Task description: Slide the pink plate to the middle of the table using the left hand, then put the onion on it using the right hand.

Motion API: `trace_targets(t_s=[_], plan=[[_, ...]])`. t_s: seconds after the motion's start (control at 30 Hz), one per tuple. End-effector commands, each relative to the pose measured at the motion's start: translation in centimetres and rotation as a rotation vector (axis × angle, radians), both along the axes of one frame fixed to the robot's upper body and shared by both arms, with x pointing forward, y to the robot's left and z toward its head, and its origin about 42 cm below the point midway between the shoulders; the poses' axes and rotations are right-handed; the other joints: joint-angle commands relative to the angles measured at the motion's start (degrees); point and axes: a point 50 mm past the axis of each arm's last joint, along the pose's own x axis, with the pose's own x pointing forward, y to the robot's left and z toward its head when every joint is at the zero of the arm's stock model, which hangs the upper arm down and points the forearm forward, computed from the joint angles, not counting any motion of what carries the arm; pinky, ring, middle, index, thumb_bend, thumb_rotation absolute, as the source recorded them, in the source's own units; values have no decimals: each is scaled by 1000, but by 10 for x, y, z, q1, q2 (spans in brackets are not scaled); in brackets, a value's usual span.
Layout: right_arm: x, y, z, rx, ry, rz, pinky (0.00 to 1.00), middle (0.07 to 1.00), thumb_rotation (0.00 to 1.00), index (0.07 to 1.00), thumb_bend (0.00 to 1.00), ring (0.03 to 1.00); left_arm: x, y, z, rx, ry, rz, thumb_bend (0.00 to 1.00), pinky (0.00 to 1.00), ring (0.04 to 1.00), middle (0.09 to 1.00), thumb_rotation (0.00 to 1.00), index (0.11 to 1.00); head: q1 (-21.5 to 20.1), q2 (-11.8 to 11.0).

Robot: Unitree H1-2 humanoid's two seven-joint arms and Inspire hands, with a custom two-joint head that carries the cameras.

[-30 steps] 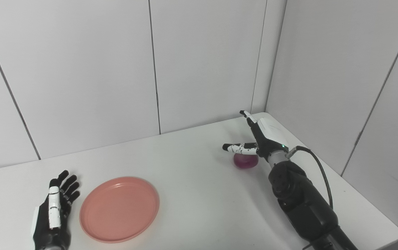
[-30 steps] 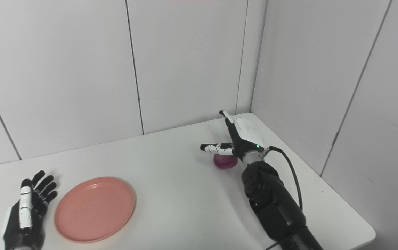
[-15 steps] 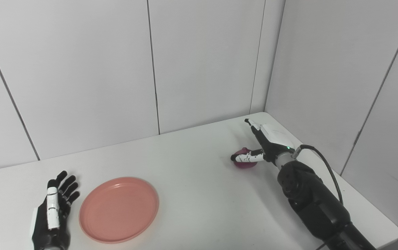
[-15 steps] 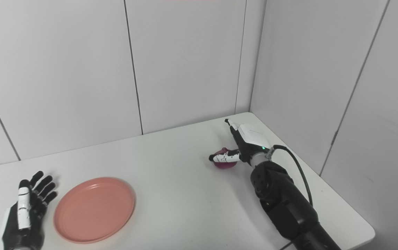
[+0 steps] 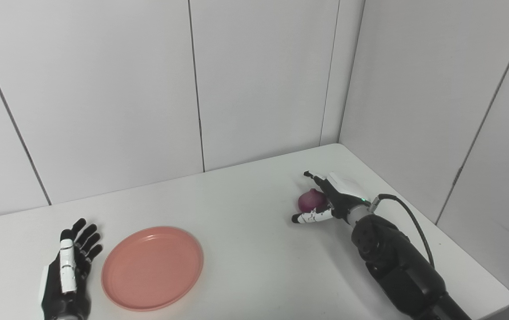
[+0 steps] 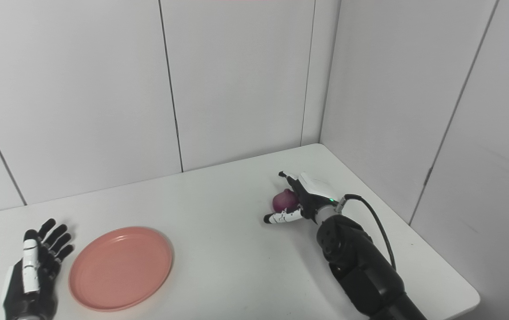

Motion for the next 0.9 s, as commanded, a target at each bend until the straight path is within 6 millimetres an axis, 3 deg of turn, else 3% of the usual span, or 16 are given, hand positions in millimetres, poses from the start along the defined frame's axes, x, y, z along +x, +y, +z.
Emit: trace_targets(t_s=[0.0,0.17,0.37,0.63,0.67,0.7,0.77,0.87], plan=[[10,0,15,-27,-69,12,925,931,402,936,1000,940,1,-8,3,-16,7,-17,540,865,872,861,1000,855,1,1],[15,1,4,-33,-102,15,881,900,396,910,976,903,0,-8,2,-10,9,-19,543,867,874,862,1000,856,5,2],[18,-1,-5,-34,-120,6,801,841,264,850,906,841,0,-9,4,-15,12,-13,539,865,870,861,1000,856,4,3],[16,-5,-14,-13,-179,-19,524,643,17,678,733,583,-2,-9,4,-21,11,-13,527,870,876,866,1000,862,6,4],[15,-5,-14,-9,-198,-18,512,633,8,669,726,571,-2,-9,4,-20,9,-13,527,870,875,866,1000,861,5,5],[15,-4,-15,-6,-216,-17,488,550,4,602,626,533,-2,-9,4,-19,9,-14,526,870,876,866,1000,862,5,5],[14,-4,-16,4,-250,-19,459,497,0,550,537,447,-3,-9,4,-21,8,-13,527,869,876,867,1000,864,5,5],[13,-3,-16,22,-287,-17,416,483,0,534,515,421,-3,-9,4,-25,10,-10,522,868,875,867,1000,862,5,5]])
